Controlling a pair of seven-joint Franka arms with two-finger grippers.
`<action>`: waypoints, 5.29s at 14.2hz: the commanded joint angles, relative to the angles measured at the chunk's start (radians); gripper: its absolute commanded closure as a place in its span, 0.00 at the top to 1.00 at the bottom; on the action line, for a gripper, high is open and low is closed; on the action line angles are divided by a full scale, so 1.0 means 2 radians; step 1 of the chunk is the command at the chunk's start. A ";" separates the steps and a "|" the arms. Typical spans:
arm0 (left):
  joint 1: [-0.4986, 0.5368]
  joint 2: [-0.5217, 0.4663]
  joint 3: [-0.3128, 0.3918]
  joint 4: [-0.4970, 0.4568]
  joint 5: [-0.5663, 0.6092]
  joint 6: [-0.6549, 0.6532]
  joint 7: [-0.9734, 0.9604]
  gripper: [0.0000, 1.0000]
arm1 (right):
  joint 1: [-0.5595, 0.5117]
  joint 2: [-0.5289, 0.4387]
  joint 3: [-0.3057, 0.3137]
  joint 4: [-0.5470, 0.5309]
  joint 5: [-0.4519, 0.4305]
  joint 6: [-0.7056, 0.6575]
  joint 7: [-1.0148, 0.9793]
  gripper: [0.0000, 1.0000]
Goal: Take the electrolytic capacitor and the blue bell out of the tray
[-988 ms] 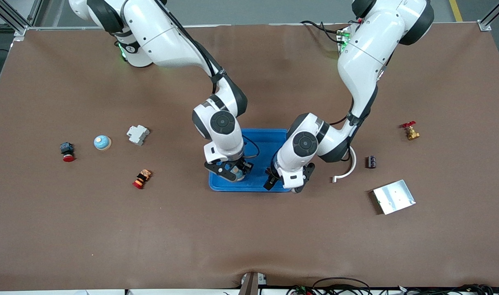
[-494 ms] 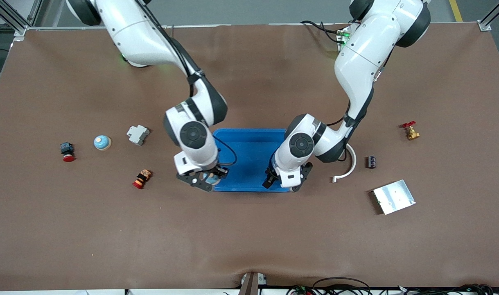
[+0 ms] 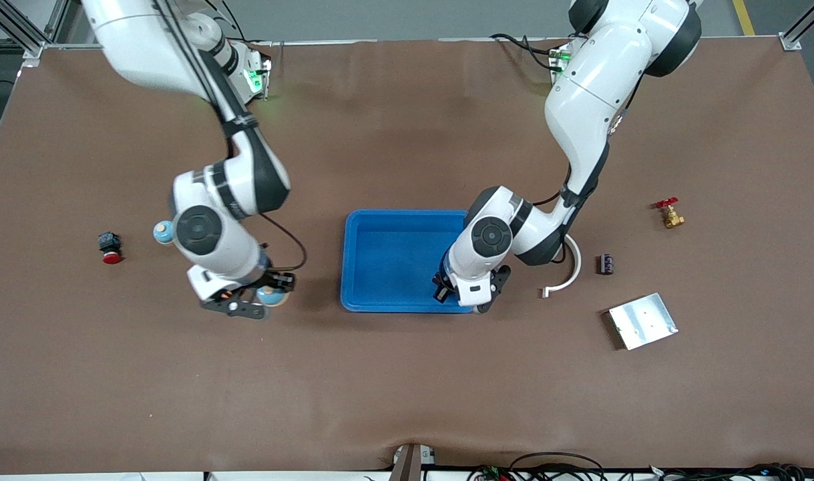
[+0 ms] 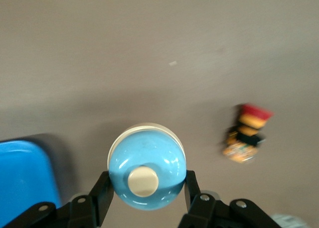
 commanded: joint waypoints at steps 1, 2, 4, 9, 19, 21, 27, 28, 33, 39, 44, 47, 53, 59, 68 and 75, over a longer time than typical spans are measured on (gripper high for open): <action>-0.008 0.003 0.008 0.008 0.002 0.004 -0.006 0.12 | -0.048 -0.050 0.011 -0.072 -0.008 0.037 -0.080 0.00; -0.008 0.002 0.008 0.009 0.002 0.004 -0.006 0.05 | -0.060 -0.057 0.011 -0.091 -0.008 0.052 -0.109 0.00; -0.008 0.000 0.008 0.009 0.002 0.004 -0.007 0.00 | -0.097 -0.068 0.012 -0.125 -0.007 0.084 -0.174 0.00; -0.009 -0.023 0.008 0.009 0.002 -0.002 -0.007 0.00 | -0.179 -0.067 0.014 -0.143 0.000 0.098 -0.322 0.00; 0.024 -0.067 0.005 0.003 0.048 -0.122 0.187 0.00 | -0.286 -0.062 0.013 -0.148 0.068 0.090 -0.554 0.00; 0.032 -0.074 0.005 0.002 0.048 -0.163 0.242 0.00 | -0.306 -0.065 0.013 -0.162 0.069 0.090 -0.591 0.00; 0.085 -0.120 0.001 -0.046 0.041 -0.216 0.417 0.00 | -0.366 -0.132 0.013 -0.251 0.069 0.090 -0.658 0.00; 0.092 -0.121 0.001 -0.051 0.042 -0.216 0.437 0.00 | -0.374 -0.152 0.012 -0.272 0.069 0.090 -0.668 0.00; 0.115 -0.124 0.001 -0.058 0.043 -0.213 0.542 0.00 | -0.429 -0.219 0.010 -0.338 0.067 0.092 -0.735 0.00; 0.132 -0.119 0.001 -0.058 0.044 -0.209 0.651 0.00 | -0.473 -0.258 0.009 -0.414 0.063 0.148 -0.781 0.00; 0.134 -0.116 0.001 -0.058 0.036 -0.197 0.661 0.00 | -0.508 -0.256 0.008 -0.460 0.045 0.224 -0.813 0.00; 0.132 -0.123 0.001 -0.086 0.036 -0.171 0.655 0.00 | -0.542 -0.249 0.008 -0.461 0.044 0.229 -0.828 0.00; 0.128 -0.155 0.001 -0.171 0.036 -0.081 0.643 0.00 | -0.574 -0.227 0.009 -0.462 0.028 0.241 -0.829 0.00; 0.132 -0.151 0.002 -0.198 0.040 -0.043 0.644 0.01 | -0.579 -0.160 0.009 -0.462 0.028 0.325 -0.829 0.00; 0.133 -0.135 0.007 -0.198 0.042 -0.028 0.643 0.02 | -0.579 -0.128 0.010 -0.457 0.029 0.348 -0.841 1.00; 0.136 -0.126 0.007 -0.198 0.042 -0.017 0.643 0.04 | -0.554 -0.205 0.015 -0.418 0.028 0.204 -0.841 1.00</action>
